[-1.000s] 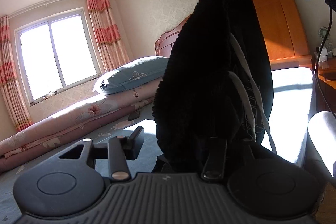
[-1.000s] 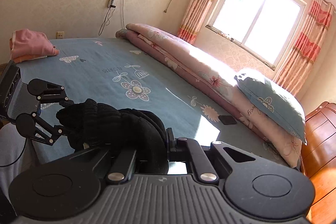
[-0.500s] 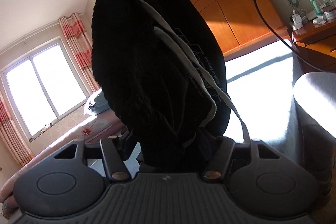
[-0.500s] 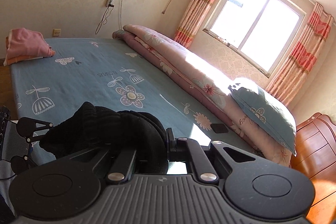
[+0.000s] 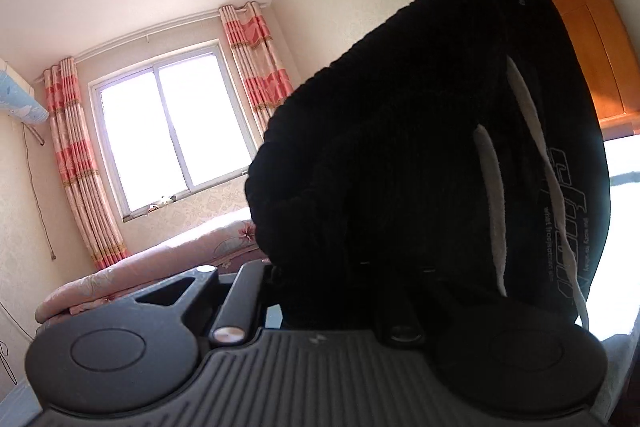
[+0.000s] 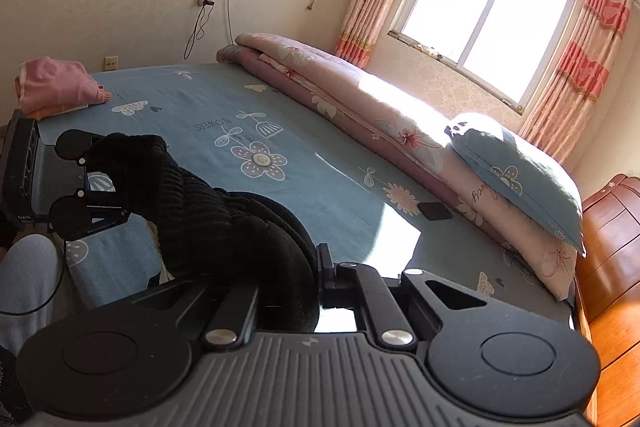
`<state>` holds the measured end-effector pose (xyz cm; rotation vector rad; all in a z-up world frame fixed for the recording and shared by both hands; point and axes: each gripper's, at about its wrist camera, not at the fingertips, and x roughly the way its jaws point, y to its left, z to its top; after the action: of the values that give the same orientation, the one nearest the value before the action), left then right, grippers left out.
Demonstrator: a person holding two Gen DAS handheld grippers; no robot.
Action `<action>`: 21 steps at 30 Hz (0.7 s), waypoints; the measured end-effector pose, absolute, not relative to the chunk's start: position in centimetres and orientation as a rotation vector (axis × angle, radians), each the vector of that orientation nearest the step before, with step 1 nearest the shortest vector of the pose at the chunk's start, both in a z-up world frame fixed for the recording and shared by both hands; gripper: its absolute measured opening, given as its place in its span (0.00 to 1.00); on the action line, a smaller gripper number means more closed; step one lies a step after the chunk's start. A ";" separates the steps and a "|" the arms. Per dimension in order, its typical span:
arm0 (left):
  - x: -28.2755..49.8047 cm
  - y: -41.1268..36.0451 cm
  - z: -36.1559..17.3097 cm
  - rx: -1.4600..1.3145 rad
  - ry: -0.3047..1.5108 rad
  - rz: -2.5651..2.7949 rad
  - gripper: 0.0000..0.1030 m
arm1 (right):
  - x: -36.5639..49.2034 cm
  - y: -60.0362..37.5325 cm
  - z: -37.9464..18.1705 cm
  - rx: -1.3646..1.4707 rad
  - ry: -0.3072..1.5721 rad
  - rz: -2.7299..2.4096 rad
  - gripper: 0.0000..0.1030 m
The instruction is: Fold clothes
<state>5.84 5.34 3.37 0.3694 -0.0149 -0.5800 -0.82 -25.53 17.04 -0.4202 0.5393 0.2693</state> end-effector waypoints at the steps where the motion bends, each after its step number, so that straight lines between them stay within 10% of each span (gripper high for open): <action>1: 6.4 5.7 4.0 0.350 0.023 -0.582 0.09 | -0.6 -26.0 16.2 -0.372 0.571 0.294 0.07; 10: 10.4 5.7 5.4 0.372 0.456 -0.727 0.09 | 0.7 -27.9 7.7 -0.026 0.904 0.439 0.08; 21: 11.7 2.6 11.5 0.454 0.435 -0.689 0.09 | -1.2 -24.0 8.8 -0.001 0.929 0.513 0.08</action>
<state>11.68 2.58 11.49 0.4537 0.4351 -0.6890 -1.22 -24.01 8.82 -0.0005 0.9292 0.5131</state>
